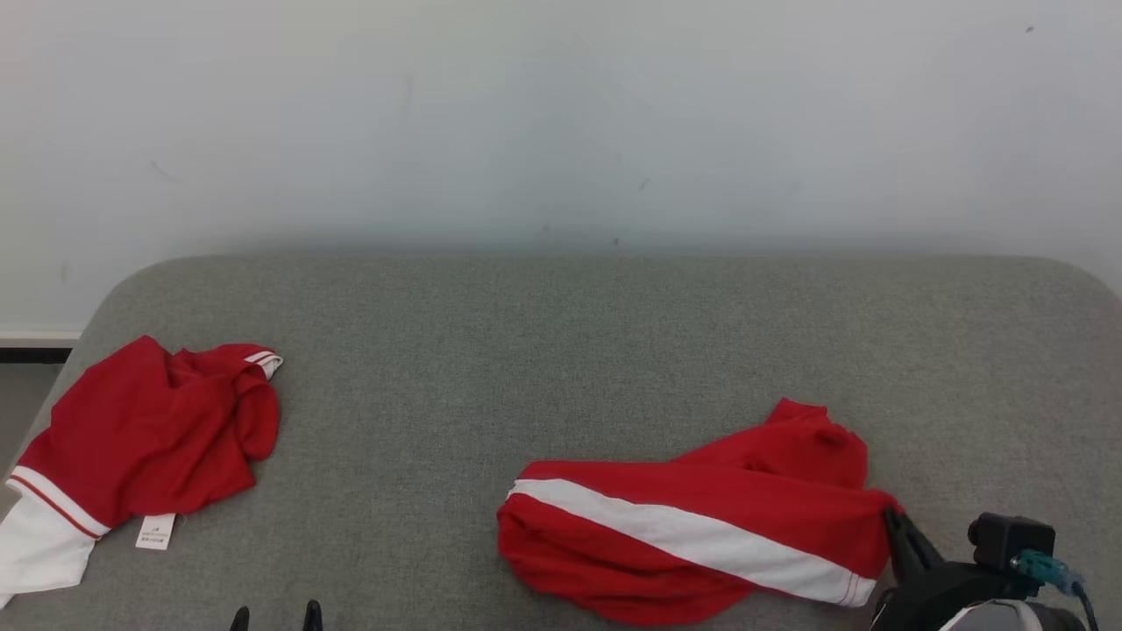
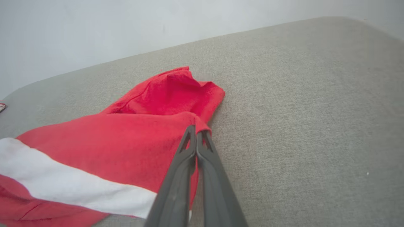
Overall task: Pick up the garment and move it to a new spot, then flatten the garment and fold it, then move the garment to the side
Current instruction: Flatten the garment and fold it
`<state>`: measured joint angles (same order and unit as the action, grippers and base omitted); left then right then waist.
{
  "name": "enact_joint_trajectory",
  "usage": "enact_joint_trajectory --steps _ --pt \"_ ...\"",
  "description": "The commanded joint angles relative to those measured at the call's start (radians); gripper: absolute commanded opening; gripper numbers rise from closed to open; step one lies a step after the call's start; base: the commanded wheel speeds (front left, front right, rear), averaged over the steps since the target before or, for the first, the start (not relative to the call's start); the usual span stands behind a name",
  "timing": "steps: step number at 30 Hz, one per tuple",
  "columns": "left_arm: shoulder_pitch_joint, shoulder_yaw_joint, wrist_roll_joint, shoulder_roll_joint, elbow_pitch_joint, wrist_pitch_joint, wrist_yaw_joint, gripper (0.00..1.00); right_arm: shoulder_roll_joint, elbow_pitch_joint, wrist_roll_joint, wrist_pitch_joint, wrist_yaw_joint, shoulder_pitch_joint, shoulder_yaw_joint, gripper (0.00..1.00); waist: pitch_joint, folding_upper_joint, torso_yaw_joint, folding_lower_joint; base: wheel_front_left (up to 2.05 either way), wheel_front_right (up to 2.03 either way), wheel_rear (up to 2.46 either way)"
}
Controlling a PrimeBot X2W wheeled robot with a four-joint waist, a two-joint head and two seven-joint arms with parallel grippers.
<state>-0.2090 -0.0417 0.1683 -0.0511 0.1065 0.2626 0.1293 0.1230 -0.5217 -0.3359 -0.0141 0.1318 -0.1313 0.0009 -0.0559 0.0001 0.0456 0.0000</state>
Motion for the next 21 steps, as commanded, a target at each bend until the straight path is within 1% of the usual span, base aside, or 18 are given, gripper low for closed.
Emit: enact_joint_trajectory --steps 1,9,15,21 --pt "0.001 0.001 -0.008 0.001 -0.004 0.003 0.001 1.00 0.009 -0.011 0.023 -0.017 -0.002 -0.031 -0.027 0.00 0.002 -0.0001 0.001 0.0000 0.00 0.00 0.00" --pt "0.002 0.017 -0.014 0.001 -0.005 0.003 0.001 1.00 0.048 -0.056 0.073 -0.001 -0.002 -0.133 -0.068 0.00 0.010 -0.0001 0.015 0.0000 0.00 0.00 0.00" --pt "0.018 0.046 -0.021 -0.004 -0.004 0.004 0.000 1.00 0.085 -0.141 0.117 -0.002 -0.002 -0.211 -0.121 0.00 0.028 -0.0001 0.058 0.0000 0.00 0.00 0.00" --pt "0.024 0.064 -0.024 -0.018 -0.013 0.003 0.000 1.00 0.085 -0.235 0.166 -0.025 -0.002 -0.278 -0.179 0.00 0.058 -0.0001 0.103 0.0000 0.00 0.00 0.00"
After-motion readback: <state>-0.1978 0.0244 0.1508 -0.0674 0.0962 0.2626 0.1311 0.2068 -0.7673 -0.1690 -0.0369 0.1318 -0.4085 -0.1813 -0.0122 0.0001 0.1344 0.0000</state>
